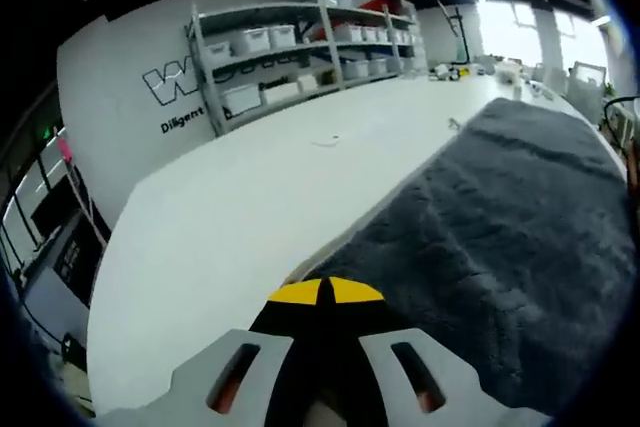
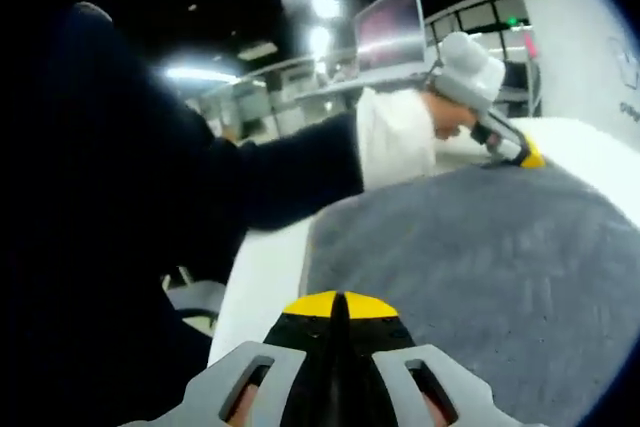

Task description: Open the folded towel by lifting each exposed corner and separating the folded layers until the towel lies flat within the target outline without major curled edges

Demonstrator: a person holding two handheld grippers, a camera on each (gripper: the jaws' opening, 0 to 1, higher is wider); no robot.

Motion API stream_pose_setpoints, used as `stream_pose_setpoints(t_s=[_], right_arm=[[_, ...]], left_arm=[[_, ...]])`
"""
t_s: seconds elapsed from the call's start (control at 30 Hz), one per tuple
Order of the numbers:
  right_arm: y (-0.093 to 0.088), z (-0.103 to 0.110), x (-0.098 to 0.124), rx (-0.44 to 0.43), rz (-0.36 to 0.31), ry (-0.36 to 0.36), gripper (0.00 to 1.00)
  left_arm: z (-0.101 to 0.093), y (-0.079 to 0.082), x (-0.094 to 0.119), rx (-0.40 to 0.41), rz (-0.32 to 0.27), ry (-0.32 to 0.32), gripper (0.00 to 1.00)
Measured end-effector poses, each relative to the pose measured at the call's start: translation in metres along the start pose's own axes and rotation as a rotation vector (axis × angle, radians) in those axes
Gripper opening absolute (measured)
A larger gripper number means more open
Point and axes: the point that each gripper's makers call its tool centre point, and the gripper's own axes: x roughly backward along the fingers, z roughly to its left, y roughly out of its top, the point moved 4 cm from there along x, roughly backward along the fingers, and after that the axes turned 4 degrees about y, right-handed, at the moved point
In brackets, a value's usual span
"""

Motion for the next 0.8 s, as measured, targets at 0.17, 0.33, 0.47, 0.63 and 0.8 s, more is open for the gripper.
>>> stream_pose_setpoints(t_s=[0.17, 0.33, 0.47, 0.63, 0.8], right_arm=[[-0.002, 0.013, -0.002, 0.01, 0.006, 0.027, 0.0], [-0.002, 0.017, -0.003, 0.04, 0.002, 0.044, 0.0], [0.007, 0.008, 0.021, -0.001, -0.085, -0.003, 0.0], [-0.003, -0.009, 0.071, 0.003, -0.096, -0.131, 0.0], [-0.022, -0.016, 0.102, 0.0, -0.074, -0.217, 0.0]], left_arm=[[0.005, -0.003, 0.005, -0.012, 0.034, 0.032, 0.01], [0.005, -0.002, 0.006, -0.012, 0.042, 0.038, 0.01], [0.006, 0.001, 0.008, -0.002, 0.033, 0.052, 0.01], [-0.002, 0.018, 0.023, 0.065, 0.006, 0.041, 0.01], [-0.032, 0.034, 0.035, 0.073, -0.016, -0.014, 0.01]])
